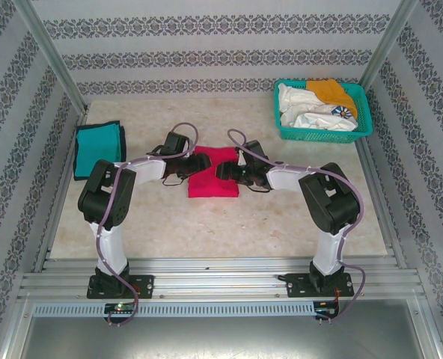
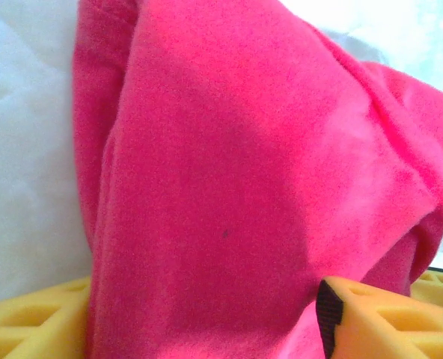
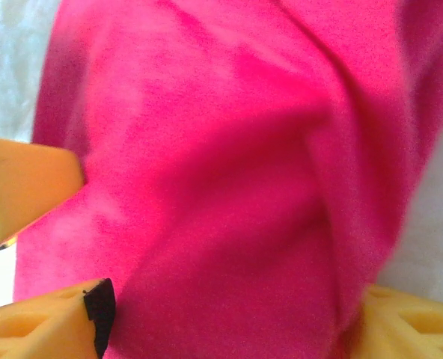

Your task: Fold and stack the t-shirts

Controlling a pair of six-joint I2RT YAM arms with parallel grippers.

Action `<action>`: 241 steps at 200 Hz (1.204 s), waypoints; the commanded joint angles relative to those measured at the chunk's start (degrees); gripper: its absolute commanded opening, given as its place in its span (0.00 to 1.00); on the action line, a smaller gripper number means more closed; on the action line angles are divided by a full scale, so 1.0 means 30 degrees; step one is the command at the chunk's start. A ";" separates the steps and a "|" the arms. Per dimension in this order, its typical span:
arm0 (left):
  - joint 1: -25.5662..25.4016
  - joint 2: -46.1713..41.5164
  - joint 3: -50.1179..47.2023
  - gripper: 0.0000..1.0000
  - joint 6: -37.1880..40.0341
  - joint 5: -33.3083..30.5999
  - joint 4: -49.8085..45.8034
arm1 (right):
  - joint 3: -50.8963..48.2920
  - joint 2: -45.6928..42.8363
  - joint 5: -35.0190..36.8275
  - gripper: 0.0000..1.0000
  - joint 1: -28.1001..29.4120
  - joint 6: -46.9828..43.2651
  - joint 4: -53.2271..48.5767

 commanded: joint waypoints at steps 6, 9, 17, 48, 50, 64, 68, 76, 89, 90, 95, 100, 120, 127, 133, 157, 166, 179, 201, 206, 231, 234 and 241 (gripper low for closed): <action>0.0128 -0.2045 -0.1002 0.76 0.0871 -0.1031 -0.1178 | -0.0592 -0.1318 0.2808 0.79 -0.0209 0.1188 0.0053; 0.0137 -0.2176 -0.1166 0.77 0.0871 -0.1080 -0.1165 | -0.0606 -0.1323 0.2947 0.80 -0.0212 0.1270 0.0001; 0.0125 -0.2567 -0.1529 0.78 0.0859 -0.1135 -0.1078 | -0.0581 -0.1301 0.3178 0.80 -0.0311 0.1426 -0.0108; 0.0139 -0.2968 -0.2528 0.79 0.0569 -0.1300 0.0097 | 0.0208 -0.0105 0.2255 0.81 -0.0383 0.1499 -0.0108; 0.0117 -0.2885 -0.2497 0.79 0.0561 -0.1284 0.0121 | 0.0273 -0.0009 0.2150 0.81 -0.0374 0.1508 -0.0075; 0.0116 -0.2302 -0.2202 0.78 0.0598 -0.0985 0.0142 | 0.0689 0.0599 0.1662 0.79 -0.0286 0.1594 0.0014; 0.0137 -0.2125 -0.2117 0.78 0.0567 -0.0931 0.0138 | 0.0785 0.0762 0.1573 0.79 -0.0242 0.1607 -0.0011; 0.0124 -0.1805 -0.1984 0.76 0.0496 -0.0809 0.0218 | 0.0912 0.1002 0.1426 0.77 -0.0180 0.1609 0.0120; 0.0134 -0.1402 -0.1850 0.71 0.0366 -0.0483 0.0521 | 0.1136 0.1218 0.1167 0.73 -0.0057 0.1523 0.0273; 0.0136 -0.1363 -0.1846 0.71 0.0340 -0.0457 0.0549 | 0.1160 0.1226 0.1138 0.72 -0.0053 0.1507 0.0276; 0.0113 -0.1248 -0.1815 0.69 0.0264 -0.0297 0.0694 | 0.1264 0.1317 0.1055 0.70 -0.0006 0.1441 0.0261; 0.0080 -0.1133 -0.1763 0.68 0.0188 -0.0140 0.0827 | 0.1348 0.1375 0.0906 0.68 0.0009 0.1404 0.0235; -0.0012 -0.0807 -0.1605 0.63 -0.0135 0.0360 0.1285 | 0.1504 0.1577 0.0672 0.60 0.0097 0.1266 0.0252; -0.0094 -0.0753 -0.1607 0.62 -0.0214 0.0488 0.1519 | 0.1539 0.1613 0.0535 0.57 0.0101 0.1206 0.0295; -0.0127 -0.0735 -0.1600 0.61 -0.0324 0.0604 0.1699 | 0.1540 0.1636 0.0447 0.55 0.0097 0.1198 0.0348; -0.0182 -0.0482 -0.1581 0.60 -0.0753 0.0978 0.2374 | 0.1529 0.1775 0.0020 0.52 0.0126 0.1341 0.0666; -0.0184 -0.0382 -0.1605 0.60 -0.0880 0.1052 0.2603 | 0.1513 0.1821 -0.0097 0.51 0.0112 0.1402 0.0794; -0.0207 -0.0163 -0.1534 0.59 -0.0995 0.1298 0.2898 | 0.1510 0.1892 -0.0232 0.50 0.0116 0.1454 0.0893; -0.0213 0.0355 -0.1373 0.56 -0.1422 0.1979 0.3523 | 0.1537 0.2130 -0.0757 0.47 0.0112 0.1511 0.1226; -0.0213 0.0425 -0.1340 0.56 -0.1591 0.2156 0.3708 | 0.1564 0.2196 -0.0888 0.47 0.0140 0.1570 0.1287; -0.0385 0.0690 -0.1192 0.51 -0.1970 0.2689 0.4152 | 0.1689 0.2506 -0.1299 0.45 0.0127 0.1631 0.1524; -0.0414 0.0729 -0.1168 0.50 -0.1945 0.2725 0.4152 | 0.1697 0.2543 -0.1368 0.45 0.0112 0.1608 0.1558; -0.0462 0.0803 -0.1092 0.49 -0.1966 0.2867 0.4152 | 0.1782 0.2650 -0.1539 0.45 0.0127 0.1616 0.1617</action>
